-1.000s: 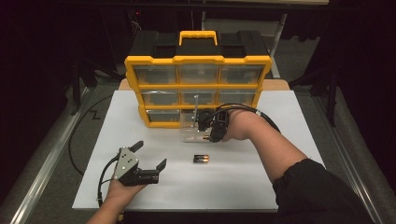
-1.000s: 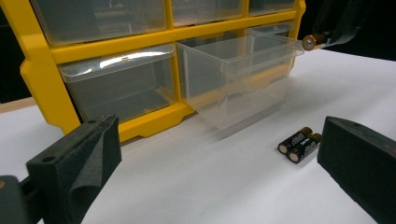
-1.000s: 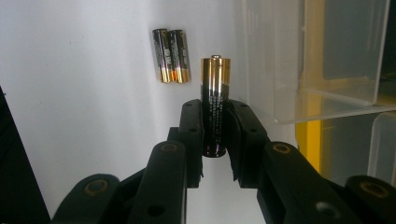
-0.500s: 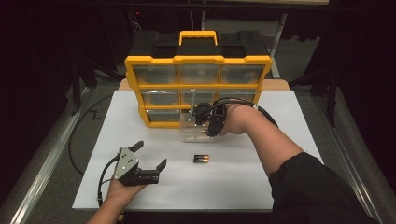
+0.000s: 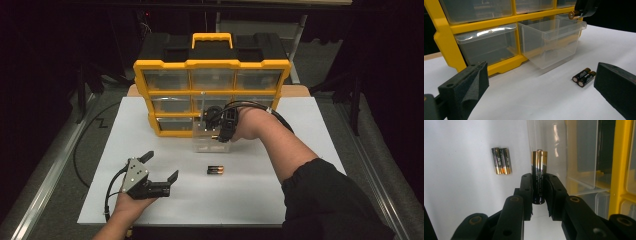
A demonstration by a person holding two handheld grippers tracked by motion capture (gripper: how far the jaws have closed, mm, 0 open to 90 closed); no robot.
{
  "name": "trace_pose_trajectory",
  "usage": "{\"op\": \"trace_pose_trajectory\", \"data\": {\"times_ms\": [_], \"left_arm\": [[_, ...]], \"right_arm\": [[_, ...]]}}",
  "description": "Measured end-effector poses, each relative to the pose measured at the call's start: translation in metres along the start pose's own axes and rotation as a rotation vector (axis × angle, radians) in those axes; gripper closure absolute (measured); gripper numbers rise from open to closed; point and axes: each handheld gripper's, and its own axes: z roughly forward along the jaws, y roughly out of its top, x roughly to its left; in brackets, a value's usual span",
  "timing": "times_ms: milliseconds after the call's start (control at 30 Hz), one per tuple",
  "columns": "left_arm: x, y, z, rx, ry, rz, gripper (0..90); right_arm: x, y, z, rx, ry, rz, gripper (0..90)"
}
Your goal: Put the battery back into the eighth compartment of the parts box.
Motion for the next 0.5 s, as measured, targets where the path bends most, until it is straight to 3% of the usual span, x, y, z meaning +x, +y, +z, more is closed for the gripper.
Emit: {"op": "trace_pose_trajectory", "data": {"times_ms": [500], "left_arm": [[0.0, 0.0, 0.0, -0.001, -0.001, -0.003, 0.6]], "right_arm": [[-0.012, 0.004, 0.011, 0.017, -0.028, 0.022, 78.6]]}}
